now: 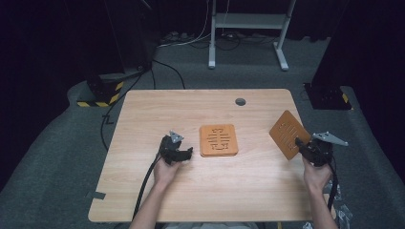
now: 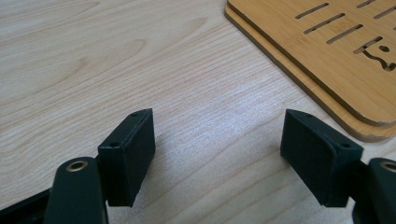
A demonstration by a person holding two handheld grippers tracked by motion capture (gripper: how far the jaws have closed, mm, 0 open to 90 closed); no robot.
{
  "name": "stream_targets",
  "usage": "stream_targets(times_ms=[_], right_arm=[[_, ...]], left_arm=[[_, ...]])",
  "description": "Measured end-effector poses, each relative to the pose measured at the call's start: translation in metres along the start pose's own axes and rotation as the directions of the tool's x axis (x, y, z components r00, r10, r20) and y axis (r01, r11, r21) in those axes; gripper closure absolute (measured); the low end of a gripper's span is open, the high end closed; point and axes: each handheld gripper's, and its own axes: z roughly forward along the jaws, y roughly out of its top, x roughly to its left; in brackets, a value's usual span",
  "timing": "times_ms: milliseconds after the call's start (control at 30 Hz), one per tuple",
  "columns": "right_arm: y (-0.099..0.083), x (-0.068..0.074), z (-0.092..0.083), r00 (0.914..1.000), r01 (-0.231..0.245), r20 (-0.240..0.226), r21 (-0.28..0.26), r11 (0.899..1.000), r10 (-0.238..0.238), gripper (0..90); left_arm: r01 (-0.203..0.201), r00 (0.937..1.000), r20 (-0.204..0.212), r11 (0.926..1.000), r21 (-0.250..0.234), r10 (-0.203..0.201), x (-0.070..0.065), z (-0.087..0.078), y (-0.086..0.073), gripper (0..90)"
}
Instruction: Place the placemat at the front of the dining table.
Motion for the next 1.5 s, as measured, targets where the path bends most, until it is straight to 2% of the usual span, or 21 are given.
stream_targets(times_ms=[100,400,467,667,733,833,900,1033,1067,1233,1333,1400,1500], right_arm=[[-0.002,-0.003,0.002,0.9996,0.001,0.03,0.007,1.0,-0.001,66.2],[-0.003,-0.01,0.01,0.9977,-0.03,0.061,0.024,0.999,0.029,62.3],[-0.005,-0.011,0.013,0.9966,-0.047,0.07,0.041,0.998,0.044,57.2],[-0.007,-0.012,0.016,0.995,-0.048,0.09,0.055,0.997,0.043,48.7],[-0.008,-0.012,0.018,0.9934,-0.056,0.104,0.08,0.995,0.048,41.1],[-0.01,-0.013,0.023,0.9905,-0.019,0.137,0.093,0.996,0.006,32.9],[-0.011,-0.013,0.025,0.9895,-0.03,0.144,0.097,0.995,0.016,30.2],[-0.011,-0.013,0.026,0.9903,-0.041,0.136,0.097,0.994,0.027,27.4],[-0.011,-0.012,0.026,0.9902,-0.059,0.131,0.095,0.994,0.047,27.1],[-0.014,-0.011,0.025,0.9945,-0.045,0.098,0.067,0.997,0.038,26.4],[-0.016,-0.005,0.021,0.9964,-0.067,0.056,0.063,0.996,0.063,26.3],[-0.018,0.001,0.019,0.9976,-0.064,0.032,0.063,0.996,0.062,25.8],[-0.019,0.018,0.017,0.9994,-0.031,-0.015,0.062,0.998,0.032,26.8]], left_arm=[[0.0,1.0,0.0,1.0,0.0,0.0,0.0,0.0,0.0,26.3],[0.0,1.0,0.0,1.0,0.0,0.0,0.0,0.0,0.0,26.3],[0.0,1.0,0.0,1.0,0.0,0.0,0.0,0.0,0.0,26.3],[0.0,1.0,0.0,1.0,0.0,0.0,0.0,0.0,0.0,26.3],[0.0,1.0,0.0,1.0,0.0,0.0,0.0,0.0,0.0,26.3],[0.0,1.0,0.0,1.0,0.0,0.0,0.0,0.0,0.0,26.3],[0.0,1.0,0.0,1.0,0.0,0.0,0.0,0.0,0.0,26.3],[0.0,1.0,0.0,1.0,0.0,0.0,0.0,0.0,0.0,26.2],[0.0,1.0,0.0,1.0,0.0,0.0,0.0,0.0,0.0,26.2],[0.0,1.0,0.0,1.0,0.0,0.0,0.0,0.0,0.0,26.2],[0.0,1.0,0.001,1.0,-0.001,0.0,0.0,0.0,0.0,26.2],[0.001,1.0,0.0,1.0,0.0,-0.001,0.0,0.0,0.0,26.2],[0.001,1.0,0.0,1.0,0.0,-0.001,0.0,0.0,0.0,26.2]])
